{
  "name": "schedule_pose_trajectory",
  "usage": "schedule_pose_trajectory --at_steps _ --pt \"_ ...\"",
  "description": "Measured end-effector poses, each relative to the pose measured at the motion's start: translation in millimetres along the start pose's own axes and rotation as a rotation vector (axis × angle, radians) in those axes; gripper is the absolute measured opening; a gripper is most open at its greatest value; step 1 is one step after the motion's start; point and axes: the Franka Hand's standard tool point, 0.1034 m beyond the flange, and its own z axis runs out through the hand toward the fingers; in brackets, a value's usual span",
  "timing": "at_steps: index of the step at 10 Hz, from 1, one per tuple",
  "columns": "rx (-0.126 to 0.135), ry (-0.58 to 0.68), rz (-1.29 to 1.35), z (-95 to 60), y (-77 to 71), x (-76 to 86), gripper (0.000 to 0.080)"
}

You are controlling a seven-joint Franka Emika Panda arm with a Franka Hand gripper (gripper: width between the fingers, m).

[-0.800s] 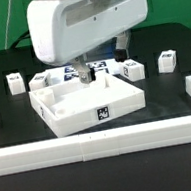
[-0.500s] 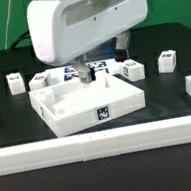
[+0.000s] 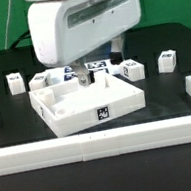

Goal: Assemble one leg

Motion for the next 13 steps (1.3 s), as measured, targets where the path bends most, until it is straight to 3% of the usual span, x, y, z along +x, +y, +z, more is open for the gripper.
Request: schedule_pose_trajectory --at_steps 1,3,9,11,13 --pt "-0.008 0.005 -0.050 1.3 -5.1 -8.0 0.0649" --pt "0.004 -0.005 -0.167 4.6 -10.0 -21.3 0.0649" --pt "0.008 -0.009 -0.178 7.5 -11.9 -24.3 0.0649" --pt "0.009 -0.017 -0.403 16.7 -21.4 -39.7 0.0649" --pt "0.011 -0.042 -0.531 20.1 -30.1 -43.7 0.0649"
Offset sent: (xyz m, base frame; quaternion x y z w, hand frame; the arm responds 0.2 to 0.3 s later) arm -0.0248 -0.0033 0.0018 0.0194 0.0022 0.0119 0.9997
